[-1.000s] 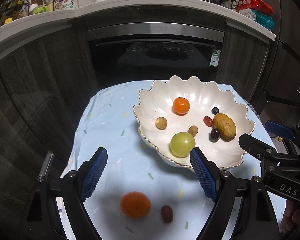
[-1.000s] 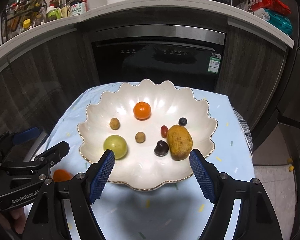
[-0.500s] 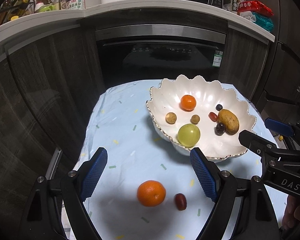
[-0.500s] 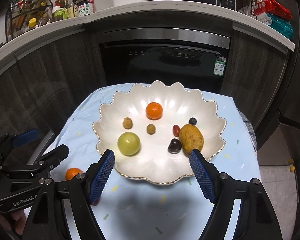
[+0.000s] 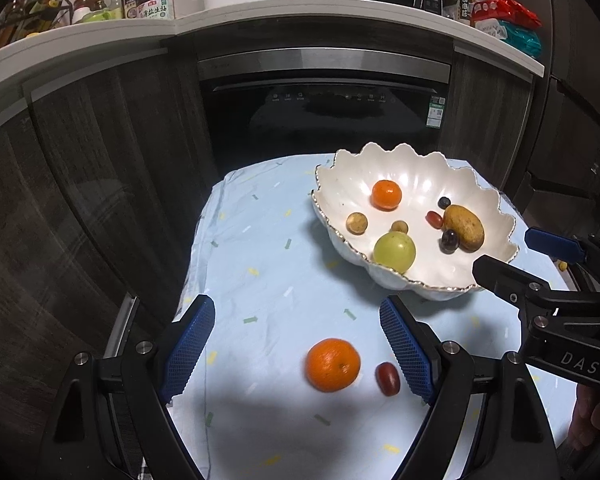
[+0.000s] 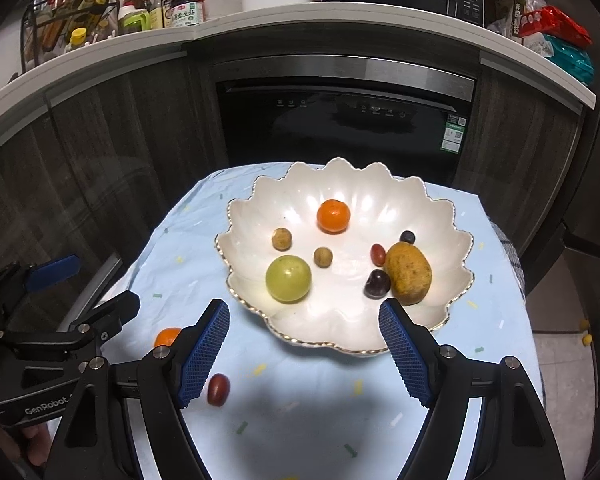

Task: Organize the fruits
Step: 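Withdraw both open tools from the bowl toward the mandarin and red fruit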

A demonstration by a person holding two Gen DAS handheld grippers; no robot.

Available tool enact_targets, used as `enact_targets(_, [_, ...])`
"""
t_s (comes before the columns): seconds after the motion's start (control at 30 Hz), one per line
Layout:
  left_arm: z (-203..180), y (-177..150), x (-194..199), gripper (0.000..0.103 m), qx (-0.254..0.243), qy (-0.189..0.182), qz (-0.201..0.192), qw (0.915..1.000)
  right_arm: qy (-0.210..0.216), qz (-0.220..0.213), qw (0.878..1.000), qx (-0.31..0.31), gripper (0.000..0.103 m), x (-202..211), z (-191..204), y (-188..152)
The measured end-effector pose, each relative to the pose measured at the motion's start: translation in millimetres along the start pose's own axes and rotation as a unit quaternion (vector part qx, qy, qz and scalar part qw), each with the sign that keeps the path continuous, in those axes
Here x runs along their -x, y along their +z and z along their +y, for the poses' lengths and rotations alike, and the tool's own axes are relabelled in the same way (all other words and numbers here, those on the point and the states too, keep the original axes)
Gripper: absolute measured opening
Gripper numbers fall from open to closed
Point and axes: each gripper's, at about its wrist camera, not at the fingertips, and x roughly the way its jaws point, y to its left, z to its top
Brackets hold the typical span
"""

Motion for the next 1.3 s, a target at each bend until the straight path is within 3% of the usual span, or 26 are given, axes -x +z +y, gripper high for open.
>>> enact_targets(0.8, [4,-41,-12,0.084,-0.068,-0.075,0.045,0.9939,0.000,0.037,0.999,0.012,0.078,-11,28,-34])
enact_targets(1.3, [-1,-60,-46,0.074,-0.110,-0.110,0.075,0.9850,0.016,0.087,0.996,0.002,0.077,-38,39,-56])
